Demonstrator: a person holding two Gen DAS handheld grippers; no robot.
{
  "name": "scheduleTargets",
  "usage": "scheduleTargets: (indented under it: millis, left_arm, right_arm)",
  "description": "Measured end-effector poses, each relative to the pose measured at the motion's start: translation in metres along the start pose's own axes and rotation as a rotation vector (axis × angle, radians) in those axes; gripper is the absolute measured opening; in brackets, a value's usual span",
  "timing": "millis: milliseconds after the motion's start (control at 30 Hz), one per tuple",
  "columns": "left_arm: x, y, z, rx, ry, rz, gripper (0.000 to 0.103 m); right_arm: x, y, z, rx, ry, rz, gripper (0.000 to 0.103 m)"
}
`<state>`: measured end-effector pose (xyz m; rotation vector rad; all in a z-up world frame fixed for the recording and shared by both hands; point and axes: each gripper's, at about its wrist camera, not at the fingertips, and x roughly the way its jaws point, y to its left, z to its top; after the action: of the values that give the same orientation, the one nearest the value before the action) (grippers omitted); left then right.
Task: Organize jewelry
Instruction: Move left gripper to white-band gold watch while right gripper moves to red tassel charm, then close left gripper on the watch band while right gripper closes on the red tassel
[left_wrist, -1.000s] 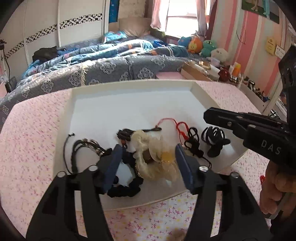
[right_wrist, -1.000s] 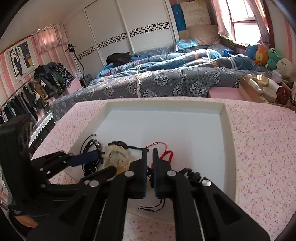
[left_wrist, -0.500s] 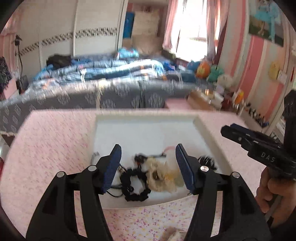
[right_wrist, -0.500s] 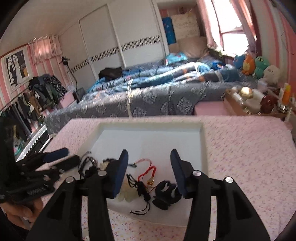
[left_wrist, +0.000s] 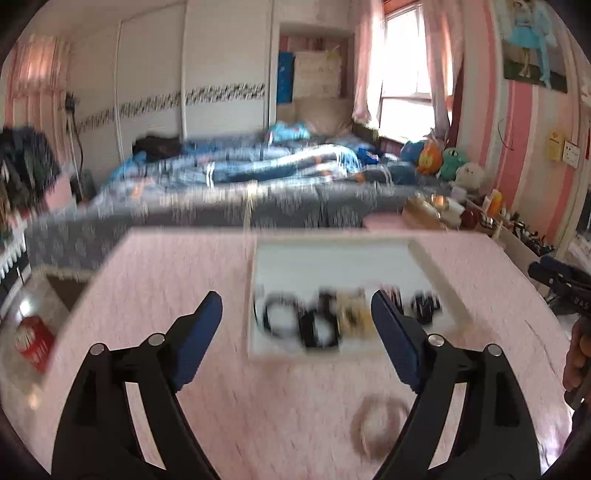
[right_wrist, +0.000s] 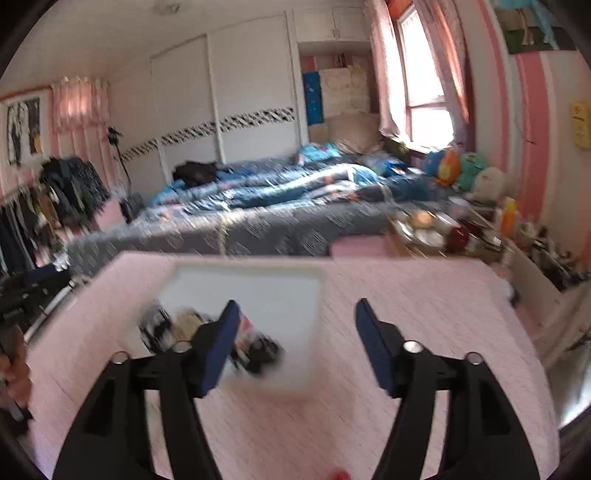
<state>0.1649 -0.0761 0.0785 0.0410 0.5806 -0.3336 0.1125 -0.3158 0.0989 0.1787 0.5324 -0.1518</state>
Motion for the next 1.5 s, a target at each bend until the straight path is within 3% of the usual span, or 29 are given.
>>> scheduleTargets:
  millis: [167,300,800,933,1033,1100,1433,1500]
  left_arm:
    - [-0.009,-0.005,-0.078,-0.026,0.074,0.029,0.083]
    - [-0.001,-0.014,-0.111,-0.042,0.162,-0.009,0.083]
    - [0.038,-0.062,-0.125,0.022,0.288,-0.03,0.083]
    - [0.046,-0.071,-0.126,0.049,0.305,-0.031,0.083]
    - [0.054,-0.073,-0.125,0.047,0.317,-0.027,0.083]
    - [0.058,-0.074,-0.125,0.047,0.326,-0.025,0.083]
    - [0.069,-0.081,-0.123,0.069,0.344,-0.011,0.083]
    - [0.069,-0.083,-0.122,0.086,0.335,-0.008,0.07]
  right_arm:
    - [-0.007,-0.03,-0.064,0.023,0.133,-0.009,0.071]
    - [-0.006,-0.035,-0.107,0.005,0.225,0.0,0.071]
    - [0.032,-0.028,-0.137,-0.052,0.364,-0.035,0.069]
    - [0.035,-0.034,-0.134,-0.042,0.36,-0.04,0.056]
    - [0.037,-0.04,-0.131,-0.026,0.349,-0.048,0.028]
    - [0.038,-0.045,-0.13,-0.005,0.346,-0.041,0.015]
    - [0.039,-0.045,-0.129,0.007,0.347,-0.021,0.011]
    - [0.039,-0.045,-0.129,0.012,0.347,-0.018,0.011]
